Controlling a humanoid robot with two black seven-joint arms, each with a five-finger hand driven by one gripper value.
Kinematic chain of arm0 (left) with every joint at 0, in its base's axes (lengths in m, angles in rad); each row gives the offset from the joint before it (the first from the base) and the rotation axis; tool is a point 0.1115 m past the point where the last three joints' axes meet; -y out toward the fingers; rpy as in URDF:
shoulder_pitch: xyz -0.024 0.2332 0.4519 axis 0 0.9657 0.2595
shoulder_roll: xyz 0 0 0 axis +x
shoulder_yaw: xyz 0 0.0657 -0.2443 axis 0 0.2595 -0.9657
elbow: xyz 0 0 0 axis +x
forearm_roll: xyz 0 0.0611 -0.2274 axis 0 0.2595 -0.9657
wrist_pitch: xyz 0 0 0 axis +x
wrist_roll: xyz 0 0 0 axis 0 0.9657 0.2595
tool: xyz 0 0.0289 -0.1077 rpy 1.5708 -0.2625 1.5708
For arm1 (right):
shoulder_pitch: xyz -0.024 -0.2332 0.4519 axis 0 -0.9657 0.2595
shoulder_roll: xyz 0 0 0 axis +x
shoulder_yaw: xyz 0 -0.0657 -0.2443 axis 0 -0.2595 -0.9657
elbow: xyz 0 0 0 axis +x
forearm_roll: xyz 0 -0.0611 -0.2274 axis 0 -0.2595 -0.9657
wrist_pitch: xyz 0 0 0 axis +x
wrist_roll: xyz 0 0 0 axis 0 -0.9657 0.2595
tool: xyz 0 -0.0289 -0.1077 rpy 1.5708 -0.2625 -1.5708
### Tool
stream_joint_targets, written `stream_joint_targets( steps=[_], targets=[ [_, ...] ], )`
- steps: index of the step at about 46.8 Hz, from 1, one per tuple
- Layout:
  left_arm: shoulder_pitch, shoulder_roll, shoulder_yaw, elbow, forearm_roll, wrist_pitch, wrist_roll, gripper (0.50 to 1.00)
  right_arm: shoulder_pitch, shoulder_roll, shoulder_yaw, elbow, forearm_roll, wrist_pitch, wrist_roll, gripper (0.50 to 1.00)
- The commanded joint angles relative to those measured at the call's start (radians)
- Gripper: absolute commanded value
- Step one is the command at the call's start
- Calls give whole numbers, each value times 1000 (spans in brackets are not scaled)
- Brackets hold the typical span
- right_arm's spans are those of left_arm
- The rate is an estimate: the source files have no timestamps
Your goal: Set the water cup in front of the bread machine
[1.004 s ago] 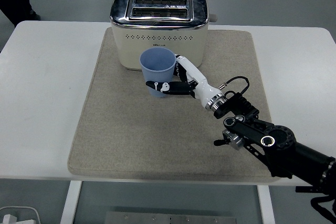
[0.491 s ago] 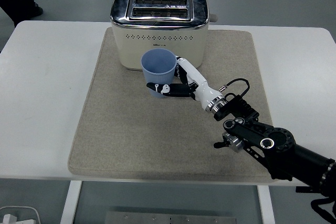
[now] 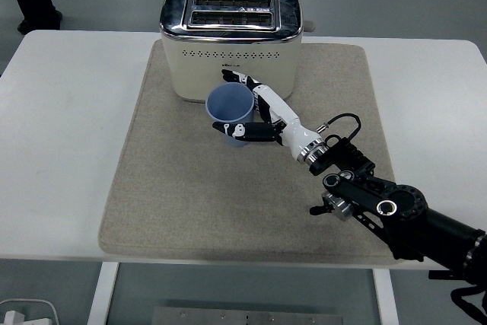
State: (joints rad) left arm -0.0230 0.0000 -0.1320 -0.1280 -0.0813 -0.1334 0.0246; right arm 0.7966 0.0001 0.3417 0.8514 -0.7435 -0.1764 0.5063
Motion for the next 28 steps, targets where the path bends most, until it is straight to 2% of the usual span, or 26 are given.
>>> stream_joint_targets(
  steps=[1, 16, 28],
  targets=[
    [0, 0, 0, -1, 0, 0, 0, 999, 3, 0, 3, 0, 1, 5, 0, 926],
    [0, 0, 0, -1, 0, 0, 0, 999, 3, -2, 11, 9, 3, 9, 0, 926],
    [0, 0, 0, 1, 0, 0, 0, 999, -2, -87, 13, 52, 6, 12, 0, 926]
  ],
)
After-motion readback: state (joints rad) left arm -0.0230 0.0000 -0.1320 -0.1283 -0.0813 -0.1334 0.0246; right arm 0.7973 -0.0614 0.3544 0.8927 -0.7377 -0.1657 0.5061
